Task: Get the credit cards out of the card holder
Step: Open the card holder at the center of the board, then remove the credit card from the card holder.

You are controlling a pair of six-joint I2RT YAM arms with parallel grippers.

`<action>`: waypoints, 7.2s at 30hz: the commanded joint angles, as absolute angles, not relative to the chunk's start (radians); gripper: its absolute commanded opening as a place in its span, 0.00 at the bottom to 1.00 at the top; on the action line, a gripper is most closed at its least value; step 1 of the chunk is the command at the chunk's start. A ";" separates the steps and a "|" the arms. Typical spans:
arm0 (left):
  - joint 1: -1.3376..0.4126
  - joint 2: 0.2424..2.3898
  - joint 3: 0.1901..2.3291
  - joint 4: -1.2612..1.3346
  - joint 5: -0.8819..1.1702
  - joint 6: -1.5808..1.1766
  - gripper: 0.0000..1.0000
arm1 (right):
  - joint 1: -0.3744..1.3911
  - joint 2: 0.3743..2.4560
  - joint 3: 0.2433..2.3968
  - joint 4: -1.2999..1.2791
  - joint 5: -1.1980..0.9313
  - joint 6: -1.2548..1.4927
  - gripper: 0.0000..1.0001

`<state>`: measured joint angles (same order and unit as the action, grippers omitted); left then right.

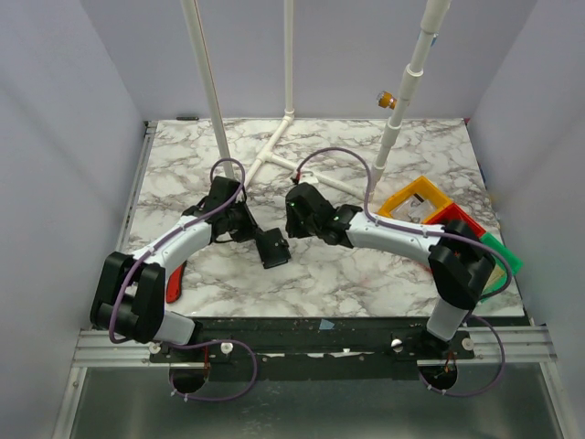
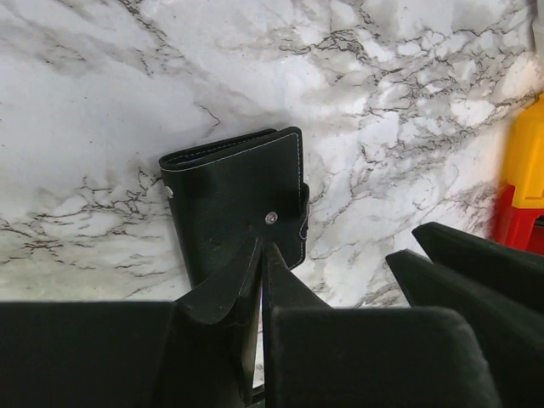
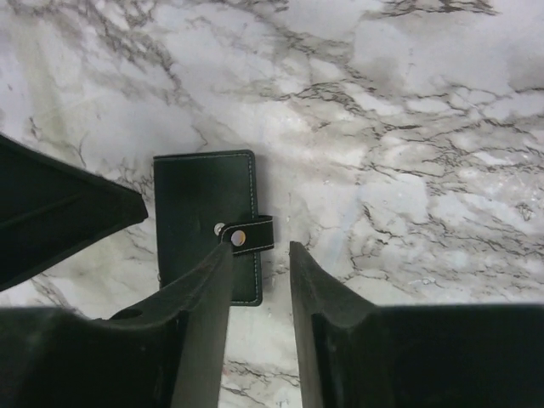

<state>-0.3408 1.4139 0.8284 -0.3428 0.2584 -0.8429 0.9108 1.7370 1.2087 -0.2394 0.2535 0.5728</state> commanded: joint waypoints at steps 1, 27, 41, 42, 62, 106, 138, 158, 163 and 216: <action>-0.342 1.410 0.821 -0.377 0.213 -0.823 0.05 | 0.974 1.800 1.279 -0.295 0.298 0.510 0.45; -0.290 1.379 0.765 -0.387 0.197 -0.822 0.02 | 1.042 2.013 1.399 -0.347 0.519 0.479 0.37; -0.290 1.389 0.767 -0.371 0.231 -0.808 0.02 | 1.042 1.946 1.365 -0.325 0.563 0.497 0.01; -0.290 1.387 0.767 -0.371 0.232 -0.805 0.02 | 1.042 1.926 1.359 -0.325 0.557 0.499 0.01; -0.331 1.414 0.756 -0.311 0.287 -0.799 0.21 | 1.042 1.747 1.355 -0.389 0.500 0.527 0.01; -0.431 1.710 0.949 -0.354 0.200 -0.794 0.02 | 0.830 1.795 1.084 -0.345 0.493 0.574 0.01; -0.574 1.815 1.115 -0.380 0.259 -0.842 0.00 | 0.824 1.782 1.095 -0.325 0.421 0.558 0.01; -0.578 1.809 1.112 -0.373 0.263 -0.852 0.00 | 0.822 1.533 1.140 -0.378 0.254 0.595 0.26; -0.579 1.809 1.114 -0.370 0.265 -0.853 0.00 | 0.822 1.604 1.126 -0.370 0.289 0.620 0.21; -0.474 1.582 0.836 -0.341 0.086 -0.867 0.00 | 0.784 1.782 1.064 -0.178 0.050 0.570 0.31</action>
<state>-0.4782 1.5692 0.8684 -0.3733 0.0830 -0.8574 0.7715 1.8221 1.0462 -0.0952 0.0174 0.5755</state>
